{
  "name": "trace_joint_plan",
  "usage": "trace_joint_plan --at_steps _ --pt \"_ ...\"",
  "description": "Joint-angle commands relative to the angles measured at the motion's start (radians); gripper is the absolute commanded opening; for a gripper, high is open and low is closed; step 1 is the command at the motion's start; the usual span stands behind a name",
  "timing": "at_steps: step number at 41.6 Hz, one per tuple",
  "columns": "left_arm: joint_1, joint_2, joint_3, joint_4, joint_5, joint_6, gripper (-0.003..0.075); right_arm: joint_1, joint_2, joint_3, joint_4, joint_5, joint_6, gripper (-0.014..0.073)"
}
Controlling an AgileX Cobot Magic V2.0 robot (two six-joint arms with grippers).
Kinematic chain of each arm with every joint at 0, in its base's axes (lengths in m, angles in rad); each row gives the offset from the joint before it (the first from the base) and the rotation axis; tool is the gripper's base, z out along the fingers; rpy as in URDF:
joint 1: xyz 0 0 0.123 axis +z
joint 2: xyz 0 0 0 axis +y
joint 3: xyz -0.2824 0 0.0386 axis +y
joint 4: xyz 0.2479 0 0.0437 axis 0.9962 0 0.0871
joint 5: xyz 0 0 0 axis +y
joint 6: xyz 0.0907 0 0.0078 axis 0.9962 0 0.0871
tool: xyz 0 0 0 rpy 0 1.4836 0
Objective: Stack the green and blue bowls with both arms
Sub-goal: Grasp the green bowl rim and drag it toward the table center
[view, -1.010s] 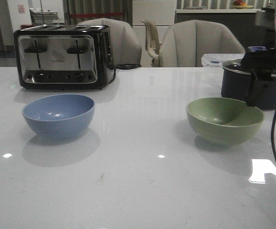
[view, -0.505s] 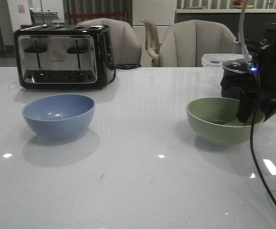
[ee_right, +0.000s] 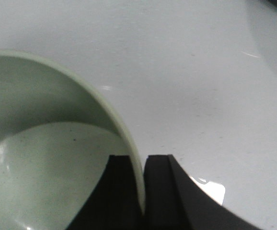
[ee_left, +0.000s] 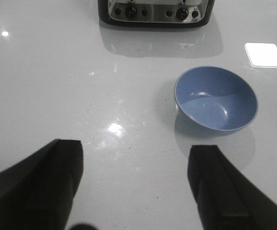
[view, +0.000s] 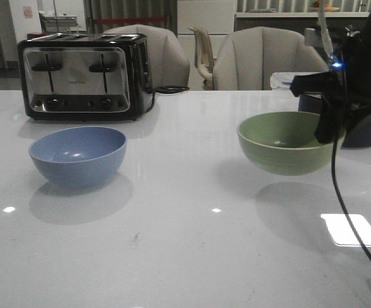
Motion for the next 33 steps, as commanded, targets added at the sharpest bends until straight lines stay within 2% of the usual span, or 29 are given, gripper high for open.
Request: trace_joint_plan --at_steps 1,5,11,21,33 --pt "-0.006 0.005 -0.031 -0.004 -0.068 0.003 0.0509 0.065 -0.082 -0.03 0.007 0.013 -0.02 0.0034" --pt "-0.006 0.005 -0.031 -0.004 -0.068 0.003 0.0509 0.143 -0.082 -0.025 0.007 0.046 -0.02 0.0034" --pt "-0.006 0.005 -0.031 -0.004 -0.068 0.003 0.0509 0.244 -0.081 0.036 0.007 -0.018 -0.02 0.0034" --pt "-0.006 0.005 -0.031 -0.004 -0.068 0.003 0.0509 0.303 -0.081 0.133 0.011 -0.172 -0.02 0.0043" --pt "-0.006 0.005 -0.031 -0.004 -0.068 0.003 0.0509 0.303 -0.072 0.137 0.009 -0.133 -0.02 0.0286"
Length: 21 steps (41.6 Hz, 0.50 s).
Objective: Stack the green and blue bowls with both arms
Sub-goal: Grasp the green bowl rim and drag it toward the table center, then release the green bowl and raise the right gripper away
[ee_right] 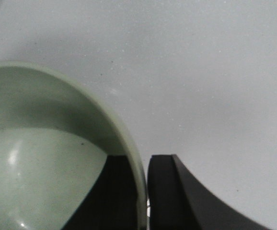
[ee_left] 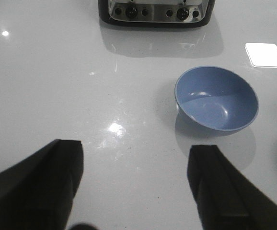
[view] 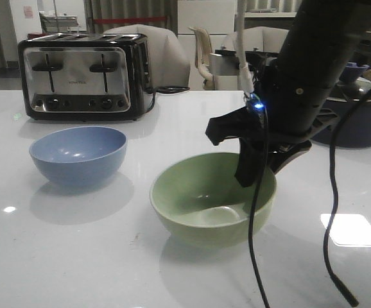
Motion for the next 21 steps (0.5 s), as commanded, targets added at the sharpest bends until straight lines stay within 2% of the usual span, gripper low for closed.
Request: trace_joint_plan --at_steps 1,13,21 --pt "-0.006 0.005 -0.031 -0.004 -0.068 0.003 0.0509 -0.001 -0.043 -0.02 0.004 -0.018 -0.011 0.0297" --pt "-0.006 0.005 -0.031 -0.004 -0.068 0.003 0.0509 -0.001 -0.068 -0.019 0.003 0.004 -0.011 0.0344" --pt "-0.006 0.005 -0.031 -0.004 -0.068 0.003 0.0509 0.001 -0.218 0.003 0.0 0.034 -0.011 0.0337"
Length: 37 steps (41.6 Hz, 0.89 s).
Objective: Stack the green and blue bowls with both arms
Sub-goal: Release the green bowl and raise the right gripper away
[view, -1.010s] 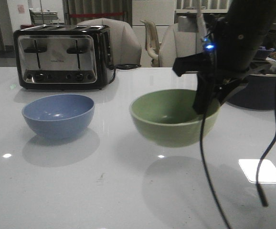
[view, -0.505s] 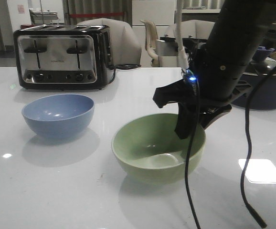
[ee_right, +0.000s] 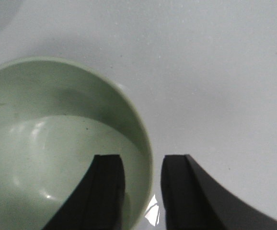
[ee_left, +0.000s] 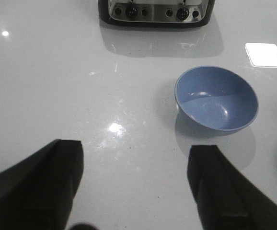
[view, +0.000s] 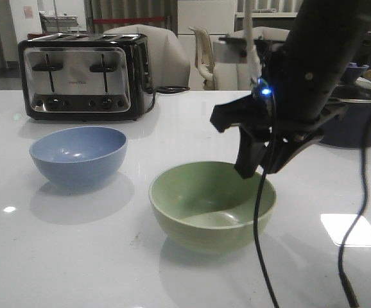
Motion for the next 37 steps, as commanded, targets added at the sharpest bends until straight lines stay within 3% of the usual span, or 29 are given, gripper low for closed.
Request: trace_joint_plan --at_steps 1,10,23,37 --pt "-0.006 0.005 -0.031 -0.004 -0.068 0.003 0.0509 0.001 -0.149 -0.001 -0.002 -0.018 -0.011 0.0337" --pt "-0.023 0.005 -0.031 -0.004 -0.066 0.003 0.0509 0.001 -0.445 0.163 -0.066 -0.025 -0.011 0.0337" --pt "-0.167 0.042 -0.036 -0.004 -0.075 0.042 0.0509 0.001 -0.855 0.393 -0.08 0.0 -0.011 0.0337" --pt "-0.233 0.293 -0.163 -0.009 -0.06 0.042 0.0519 0.001 -1.059 0.457 -0.08 0.079 -0.011 0.0337"
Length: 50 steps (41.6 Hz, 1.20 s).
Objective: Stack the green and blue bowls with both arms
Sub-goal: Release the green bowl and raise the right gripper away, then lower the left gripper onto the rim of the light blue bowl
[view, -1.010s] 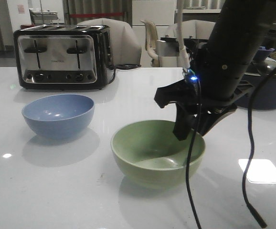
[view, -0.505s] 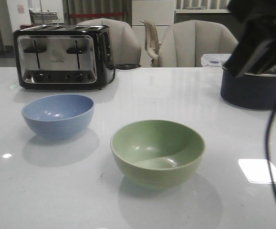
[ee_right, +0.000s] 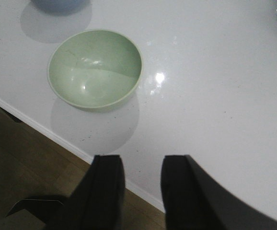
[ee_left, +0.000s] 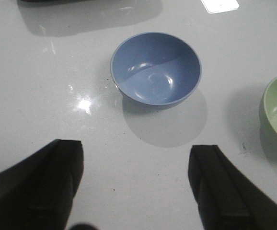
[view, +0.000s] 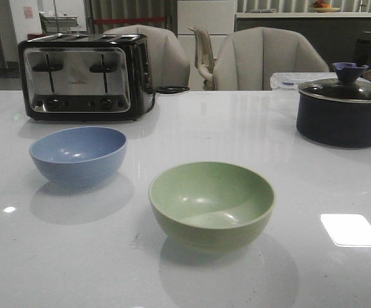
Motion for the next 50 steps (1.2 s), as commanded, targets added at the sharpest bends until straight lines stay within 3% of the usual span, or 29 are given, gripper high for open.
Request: trace_joint_plan --at_steps 1,8,30,41,46,50 --pt "-0.01 0.083 -0.088 -0.009 -0.067 -0.001 0.0526 0.001 -0.016 -0.025 -0.008 -0.048 -0.011 0.0337" --pt "-0.01 0.264 -0.189 -0.009 -0.069 -0.001 0.0568 0.001 -0.015 -0.025 -0.008 -0.049 -0.011 0.0337" --pt "-0.01 0.864 -0.535 0.092 -0.083 -0.001 0.0566 0.001 -0.015 -0.025 -0.008 -0.048 -0.011 0.0337" --pt "-0.01 1.022 -0.644 0.1 -0.077 -0.001 0.0562 0.001 -0.015 -0.025 -0.008 -0.049 -0.011 0.0337" --pt "-0.01 1.035 -0.652 0.1 -0.074 -0.001 0.0475 0.001 -0.015 -0.025 -0.008 -0.049 -0.011 0.0337" --pt "-0.01 1.035 -0.652 0.107 -0.074 -0.001 0.0348 0.001 -0.015 -0.025 -0.008 -0.049 -0.011 0.0337"
